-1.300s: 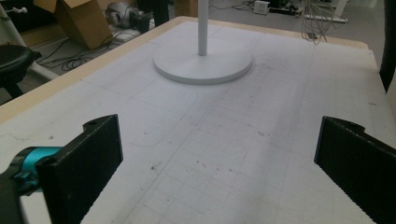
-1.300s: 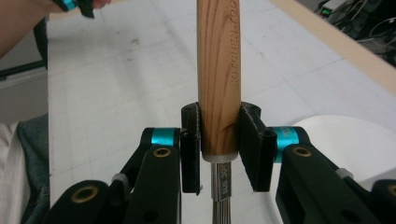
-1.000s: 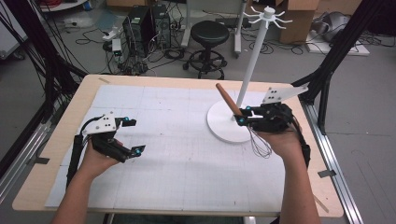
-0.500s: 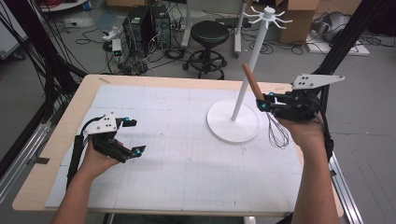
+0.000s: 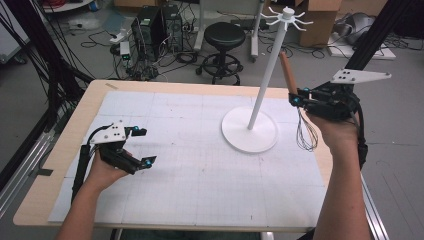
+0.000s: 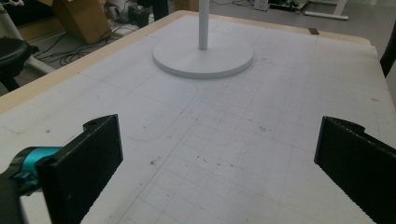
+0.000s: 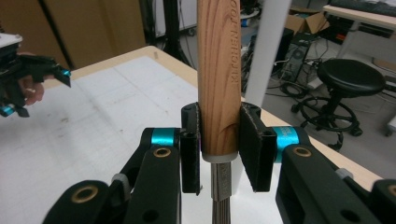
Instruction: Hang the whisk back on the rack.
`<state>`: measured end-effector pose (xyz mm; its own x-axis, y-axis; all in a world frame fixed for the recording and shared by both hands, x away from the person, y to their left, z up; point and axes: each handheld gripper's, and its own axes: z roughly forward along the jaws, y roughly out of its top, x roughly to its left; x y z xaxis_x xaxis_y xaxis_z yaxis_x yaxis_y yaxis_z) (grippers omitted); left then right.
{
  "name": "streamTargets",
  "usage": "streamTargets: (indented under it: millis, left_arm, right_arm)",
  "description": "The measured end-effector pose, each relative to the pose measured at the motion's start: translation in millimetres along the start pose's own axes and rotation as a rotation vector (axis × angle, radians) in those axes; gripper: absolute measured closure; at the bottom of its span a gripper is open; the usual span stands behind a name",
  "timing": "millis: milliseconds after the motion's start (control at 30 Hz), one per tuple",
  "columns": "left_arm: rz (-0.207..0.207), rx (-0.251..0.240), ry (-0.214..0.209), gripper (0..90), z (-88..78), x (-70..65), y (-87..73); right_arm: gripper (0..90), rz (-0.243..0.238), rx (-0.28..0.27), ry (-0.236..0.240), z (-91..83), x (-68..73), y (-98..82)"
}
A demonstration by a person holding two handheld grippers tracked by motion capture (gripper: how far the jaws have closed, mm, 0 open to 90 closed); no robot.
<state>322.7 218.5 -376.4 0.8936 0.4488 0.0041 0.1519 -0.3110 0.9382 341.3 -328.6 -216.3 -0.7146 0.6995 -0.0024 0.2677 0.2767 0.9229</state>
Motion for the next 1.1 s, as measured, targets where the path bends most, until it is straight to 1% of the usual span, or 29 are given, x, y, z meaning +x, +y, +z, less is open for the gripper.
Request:
streamTargets:
  millis: [200,333,500,567,700,900,1000,1033,1100]
  left_arm:
    - [-0.002,0.001,-0.002,1.6,1.0,-0.4,-0.2]
    - [-0.001,0.0,-0.003,1.6,0.8,0.0,-0.3]
    - [-0.001,0.003,-0.003,1.6,1.3,-0.9,-0.1]
    - [0.002,0.004,-0.004,1.6,1.5,-1.1,0.0]
    - [0.002,0.008,-0.004,1.6,2.3,-1.1,-0.3]
    - [0.005,0.011,-0.004,1.6,2.9,-1.9,-0.1]
    - [0.0,0.007,-0.005,1.6,3.3,-1.6,-0.5]
    - [0.001,0.01,-0.006,1.6,3.3,-1.8,-0.5]
    - [0.003,0.008,-0.007,1.6,3.4,-2.4,-0.1]
  right_arm:
    - [71.3,0.023,-0.031,-0.038,-12.3,-9.4,8.3]
    - [71.3,0.03,-0.028,-0.072,-21.3,-14.6,13.6]
    - [71.3,0.068,-0.059,-0.091,-30.6,-20.1,14.7]
    - [71.3,0.072,-0.06,-0.103,-31.5,-20.9,15.3]
    - [71.3,0.08,-0.063,-0.113,-31.4,-24.9,18.7]
    - [71.3,0.129,-0.085,-0.137,-32.2,-37.9,25.9]
    - [71.3,0.146,-0.094,-0.161,-31.6,-41.7,30.7]
    - [71.3,0.152,-0.09,-0.164,-30.4,-42.2,32.4]
    - [71.3,0.144,-0.077,-0.171,-27.1,-41.8,35.3]
